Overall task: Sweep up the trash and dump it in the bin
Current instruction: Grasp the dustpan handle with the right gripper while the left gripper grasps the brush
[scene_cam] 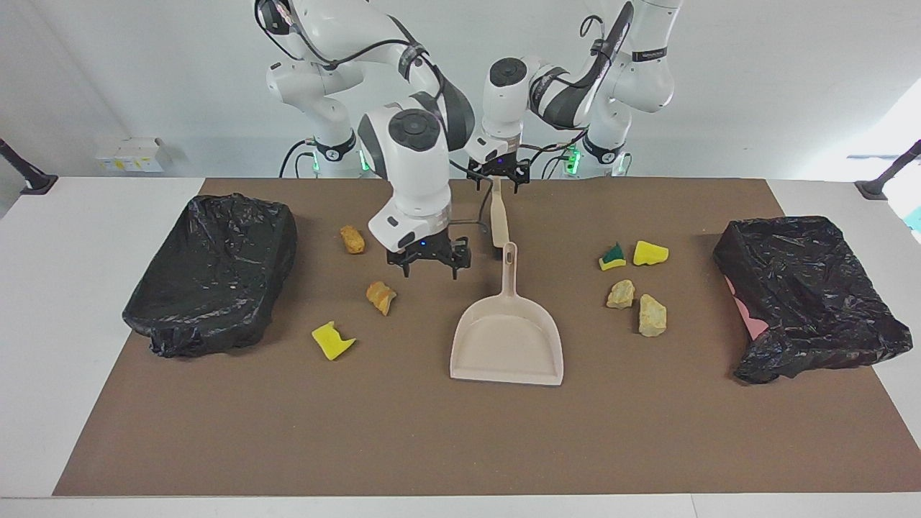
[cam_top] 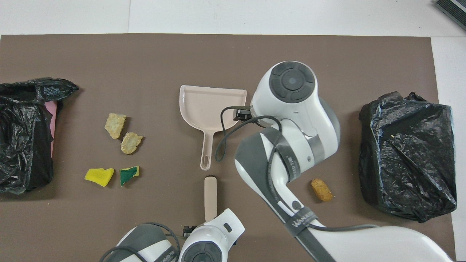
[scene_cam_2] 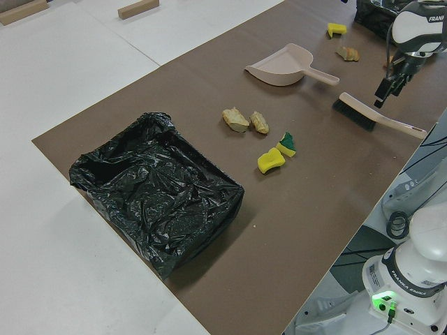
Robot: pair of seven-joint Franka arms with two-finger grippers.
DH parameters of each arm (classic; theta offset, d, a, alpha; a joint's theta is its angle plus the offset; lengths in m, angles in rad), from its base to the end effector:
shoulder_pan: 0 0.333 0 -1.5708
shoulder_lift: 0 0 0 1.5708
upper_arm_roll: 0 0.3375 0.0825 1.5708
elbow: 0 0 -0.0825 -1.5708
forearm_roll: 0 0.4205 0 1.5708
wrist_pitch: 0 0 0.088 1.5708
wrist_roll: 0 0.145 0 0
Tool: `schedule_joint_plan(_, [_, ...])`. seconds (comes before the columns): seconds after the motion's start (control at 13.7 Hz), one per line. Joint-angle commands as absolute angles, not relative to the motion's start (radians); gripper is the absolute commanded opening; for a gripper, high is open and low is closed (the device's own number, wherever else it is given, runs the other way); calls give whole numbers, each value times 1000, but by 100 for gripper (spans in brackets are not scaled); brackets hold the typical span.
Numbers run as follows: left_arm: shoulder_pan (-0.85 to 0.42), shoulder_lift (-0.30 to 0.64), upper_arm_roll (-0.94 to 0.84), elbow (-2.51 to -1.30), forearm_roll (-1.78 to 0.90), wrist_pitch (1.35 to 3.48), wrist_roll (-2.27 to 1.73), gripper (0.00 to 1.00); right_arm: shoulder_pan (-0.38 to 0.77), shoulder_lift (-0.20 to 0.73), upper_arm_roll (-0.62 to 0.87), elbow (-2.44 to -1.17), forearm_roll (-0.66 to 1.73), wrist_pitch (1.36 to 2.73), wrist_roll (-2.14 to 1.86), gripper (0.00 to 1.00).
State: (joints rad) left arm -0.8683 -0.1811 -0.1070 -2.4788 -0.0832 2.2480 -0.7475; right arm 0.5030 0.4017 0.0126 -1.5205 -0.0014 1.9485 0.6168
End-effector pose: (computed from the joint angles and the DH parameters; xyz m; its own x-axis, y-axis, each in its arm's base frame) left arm 0.2608 -0.3913 0.3124 0.9831 -0.1705 -0.0668 -0.1711 -0.9853 -0.0034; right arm 0.6295 0.3554 0.4015 0.9946 -0.1018 0.0194 -0.1014 -0.9947 -0.0182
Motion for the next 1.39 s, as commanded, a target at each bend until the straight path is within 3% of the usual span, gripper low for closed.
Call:
schedule_joint_plan(0.0, [-897, -216, -87, -2528, -94, 2281, -770, 100, 557, 558, 12, -1338, 14, 1931, 667, 100])
schedule_joint_plan(0.22, [-911, -222, -87, -2542, -94, 2273, -796, 100, 609, 626, 14, -1289, 14, 1956, 715, 100])
schedule_joint_plan(0.29, [-913, -222, -87, -2542, -94, 2273, -813, 87, 621, 643, 12, -1289, 14, 1982, 721, 100])
schedule_joint_plan(0.44, [-922, -218, -87, -2549, -94, 2278, -816, 83, 626, 658, 17, -1289, 17, 2009, 719, 100])
schedule_joint_plan(0.58, [-922, -218, -87, -2549, -94, 2278, -816, 69, 629, 650, 32, -1311, 34, 2043, 722, 100])
schedule_joint_plan(0.73, [-920, -219, -87, -2551, -94, 2275, -816, 65, 646, 631, 46, -1386, 67, 2109, 739, 100])
schedule_joint_plan(1.02, [-914, -224, -86, -2568, -94, 2275, -816, 55, 655, 591, 46, -1437, 49, 2041, 747, 96])
schedule_joint_plan(1.09, [-914, -224, -87, -2569, -94, 2273, -818, 46, 657, 588, 45, -1439, 43, 2014, 749, 91])
schedule_joint_plan(1.24, [-910, -221, -86, -2566, -94, 2273, -815, 7, 657, 583, 44, -1442, 6, 1999, 747, 80])
schedule_joint_plan(1.31, [-907, -216, -84, -2562, -94, 2273, -812, 0, 655, 581, 44, -1445, 6, 1999, 747, 71])
